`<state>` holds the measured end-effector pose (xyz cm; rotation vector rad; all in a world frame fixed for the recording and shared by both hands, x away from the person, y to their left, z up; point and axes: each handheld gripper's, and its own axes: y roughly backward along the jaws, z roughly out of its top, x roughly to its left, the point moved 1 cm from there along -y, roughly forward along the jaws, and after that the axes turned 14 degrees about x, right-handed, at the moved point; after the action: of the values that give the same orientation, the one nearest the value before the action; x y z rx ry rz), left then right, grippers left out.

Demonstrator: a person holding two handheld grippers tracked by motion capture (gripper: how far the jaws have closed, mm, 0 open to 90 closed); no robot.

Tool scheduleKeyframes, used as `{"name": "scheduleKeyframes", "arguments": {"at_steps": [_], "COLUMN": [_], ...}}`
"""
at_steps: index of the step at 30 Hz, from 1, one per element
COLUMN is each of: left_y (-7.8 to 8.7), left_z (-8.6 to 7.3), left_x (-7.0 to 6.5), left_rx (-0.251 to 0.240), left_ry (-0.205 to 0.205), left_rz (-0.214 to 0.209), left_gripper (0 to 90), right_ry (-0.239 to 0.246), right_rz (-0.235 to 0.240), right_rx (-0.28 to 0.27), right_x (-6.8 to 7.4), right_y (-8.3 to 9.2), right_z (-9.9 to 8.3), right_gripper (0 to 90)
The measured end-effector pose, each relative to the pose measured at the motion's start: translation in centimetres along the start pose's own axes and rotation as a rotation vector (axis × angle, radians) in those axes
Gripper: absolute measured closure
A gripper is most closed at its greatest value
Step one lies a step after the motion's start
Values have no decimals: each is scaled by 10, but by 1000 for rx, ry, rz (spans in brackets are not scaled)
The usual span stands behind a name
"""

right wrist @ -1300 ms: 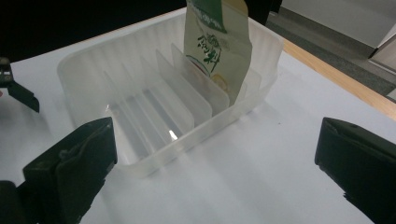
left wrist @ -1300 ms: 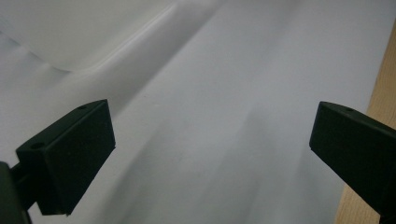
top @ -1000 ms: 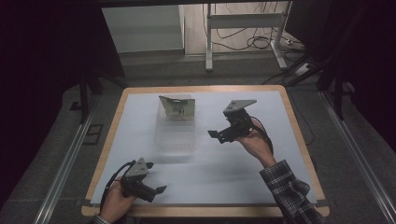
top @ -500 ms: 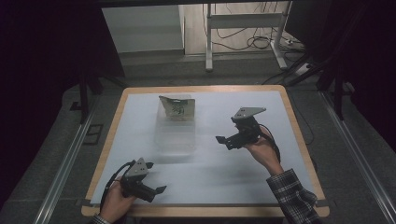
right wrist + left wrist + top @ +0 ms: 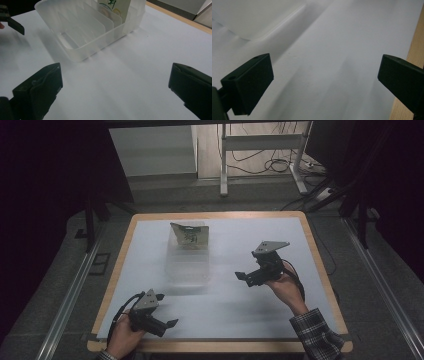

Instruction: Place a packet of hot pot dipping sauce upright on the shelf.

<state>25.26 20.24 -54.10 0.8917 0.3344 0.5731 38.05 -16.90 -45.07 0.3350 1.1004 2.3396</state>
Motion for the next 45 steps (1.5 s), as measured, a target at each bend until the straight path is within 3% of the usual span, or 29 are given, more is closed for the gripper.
{"name": "scheduleKeyframes", "arguments": {"at_steps": [11, 26, 45], "left_y": [0, 0, -2], "left_z": [0, 0, 0], "left_x": [0, 0, 0], "left_rx": [-2, 0, 8], "left_ry": [0, 1, 2], "left_rz": [0, -1, -5], "left_gripper": [3, 3, 3], "right_ry": [-5, -49, -98], "right_rz": [-9, -13, -85], "right_rx": [17, 27, 3], "right_x": [4, 9, 13], "right_y": [3, 16, 53], "right_z": [-15, -45, -84], "right_gripper": [0, 0, 0]}}
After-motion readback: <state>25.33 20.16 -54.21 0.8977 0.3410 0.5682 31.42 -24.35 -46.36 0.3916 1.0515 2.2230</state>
